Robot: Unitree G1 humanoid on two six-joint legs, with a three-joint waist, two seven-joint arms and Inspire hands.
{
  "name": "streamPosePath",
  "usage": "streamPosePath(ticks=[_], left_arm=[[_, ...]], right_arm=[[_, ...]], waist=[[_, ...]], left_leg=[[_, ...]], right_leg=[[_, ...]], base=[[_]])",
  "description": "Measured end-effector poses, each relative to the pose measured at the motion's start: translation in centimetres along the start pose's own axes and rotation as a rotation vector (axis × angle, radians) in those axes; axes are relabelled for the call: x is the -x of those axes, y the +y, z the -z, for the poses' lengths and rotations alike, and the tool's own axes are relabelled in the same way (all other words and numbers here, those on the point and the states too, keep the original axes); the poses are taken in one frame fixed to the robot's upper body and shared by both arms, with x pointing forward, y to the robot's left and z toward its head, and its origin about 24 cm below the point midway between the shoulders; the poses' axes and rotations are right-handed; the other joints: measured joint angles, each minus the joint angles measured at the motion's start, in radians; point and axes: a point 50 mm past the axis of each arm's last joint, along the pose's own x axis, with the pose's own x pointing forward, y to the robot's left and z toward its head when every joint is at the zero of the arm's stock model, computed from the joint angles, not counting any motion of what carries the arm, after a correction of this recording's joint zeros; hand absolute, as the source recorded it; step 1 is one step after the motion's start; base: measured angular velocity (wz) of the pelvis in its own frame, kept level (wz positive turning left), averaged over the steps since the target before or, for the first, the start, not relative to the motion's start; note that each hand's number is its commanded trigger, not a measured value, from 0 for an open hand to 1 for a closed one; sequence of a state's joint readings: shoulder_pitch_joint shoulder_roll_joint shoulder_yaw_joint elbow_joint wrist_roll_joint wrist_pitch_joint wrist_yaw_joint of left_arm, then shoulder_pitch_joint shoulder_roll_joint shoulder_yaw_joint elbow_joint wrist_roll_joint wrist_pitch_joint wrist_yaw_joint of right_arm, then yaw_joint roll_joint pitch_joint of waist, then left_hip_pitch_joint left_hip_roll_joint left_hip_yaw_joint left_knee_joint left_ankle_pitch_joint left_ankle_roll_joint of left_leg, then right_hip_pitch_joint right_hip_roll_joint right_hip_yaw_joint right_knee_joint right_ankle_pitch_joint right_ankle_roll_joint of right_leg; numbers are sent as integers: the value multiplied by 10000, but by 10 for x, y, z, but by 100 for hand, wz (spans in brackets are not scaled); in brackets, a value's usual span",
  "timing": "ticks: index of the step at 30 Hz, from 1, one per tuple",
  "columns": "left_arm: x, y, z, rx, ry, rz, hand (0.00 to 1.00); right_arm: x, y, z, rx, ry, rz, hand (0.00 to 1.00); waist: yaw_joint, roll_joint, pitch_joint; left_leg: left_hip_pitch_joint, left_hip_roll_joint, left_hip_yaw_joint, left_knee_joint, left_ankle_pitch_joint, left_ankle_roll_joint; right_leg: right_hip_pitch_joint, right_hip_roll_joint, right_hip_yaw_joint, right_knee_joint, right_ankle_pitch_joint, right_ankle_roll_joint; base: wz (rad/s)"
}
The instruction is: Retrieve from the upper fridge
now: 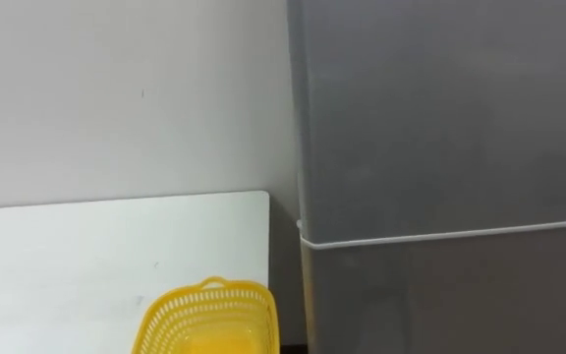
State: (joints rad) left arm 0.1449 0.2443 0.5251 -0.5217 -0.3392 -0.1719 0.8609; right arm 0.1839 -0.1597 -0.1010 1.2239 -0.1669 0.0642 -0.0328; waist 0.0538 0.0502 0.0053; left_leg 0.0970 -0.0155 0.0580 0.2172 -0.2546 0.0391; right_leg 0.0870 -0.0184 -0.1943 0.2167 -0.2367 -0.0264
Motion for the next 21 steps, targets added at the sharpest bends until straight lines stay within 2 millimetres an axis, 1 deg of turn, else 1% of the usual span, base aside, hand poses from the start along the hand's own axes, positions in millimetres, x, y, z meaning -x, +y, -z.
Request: streamPosePath(ticks=[1,3,4,5,6,7,9,10,15,18,21], left_arm=[[0,-6,-5,287,-155,375,0],[1,-26,-16,1053,-544,1717,0],[2,-29,-17,1150,-576,1953,0],[3,-34,-17,1283,-528,2409,0],[8,-40,-15,1374,-353,2927,0],[10,-44,-14,1421,-238,3227,0],[22,-62,-15,1785,61,4734,0],[24,-66,-15,1861,102,5115,0],[46,-96,-14,2600,702,7887,0],[61,-107,-12,2849,1104,9116,0],[73,-115,-11,3011,1417,10184,0]], right_arm=[[0,0,0,4,12,-50,0],[0,1,0,111,85,-218,0],[0,1,-1,173,73,-243,0],[-1,0,-1,202,72,-286,0],[-1,-1,-2,254,96,-320,0],[-1,-1,-3,307,131,-344,0],[-2,0,-4,441,218,-497,0],[-2,0,-4,472,215,-535,0],[-2,1,-8,938,308,-728,0],[-2,1,-13,1203,207,-733,0],[-3,-1,-19,1213,117,-851,0]], waist=[[5,-10,6],[-115,-38,-1],[-163,-39,-3],[-290,16,27],[-407,-26,13],[-464,-30,18],[-575,-46,37],[-622,-62,47],[-1016,-65,32],[-1170,-96,6],[-1334,-127,4]], left_leg=[[-4,-3,-16,3,0,0],[8,-5,-32,-2,0,0],[8,-5,-31,-6,0,0],[6,-2,-41,-12,1,0],[5,-2,-66,-10,1,0],[3,-2,-74,-8,1,0],[-2,1,-69,-8,1,-1],[-5,1,-70,-12,1,0],[-10,4,-2,-50,4,3],[14,22,67,-120,8,-3],[18,24,71,-127,8,-3]], right_leg=[[2,-2,-6,-16,0,0],[25,0,-9,-73,0,0],[27,0,-10,-73,0,0],[46,7,-16,-107,1,0],[61,16,-17,-124,9,2],[63,21,-13,-131,10,2],[61,27,-7,-140,14,-1],[55,24,-8,-139,14,-1],[-12,14,17,-109,16,3],[-34,28,33,-61,17,2],[-30,28,59,-66,19,1]], base=[[4],[0],[0],[5],[5],[4],[0],[0],[-3],[-5],[-1]])
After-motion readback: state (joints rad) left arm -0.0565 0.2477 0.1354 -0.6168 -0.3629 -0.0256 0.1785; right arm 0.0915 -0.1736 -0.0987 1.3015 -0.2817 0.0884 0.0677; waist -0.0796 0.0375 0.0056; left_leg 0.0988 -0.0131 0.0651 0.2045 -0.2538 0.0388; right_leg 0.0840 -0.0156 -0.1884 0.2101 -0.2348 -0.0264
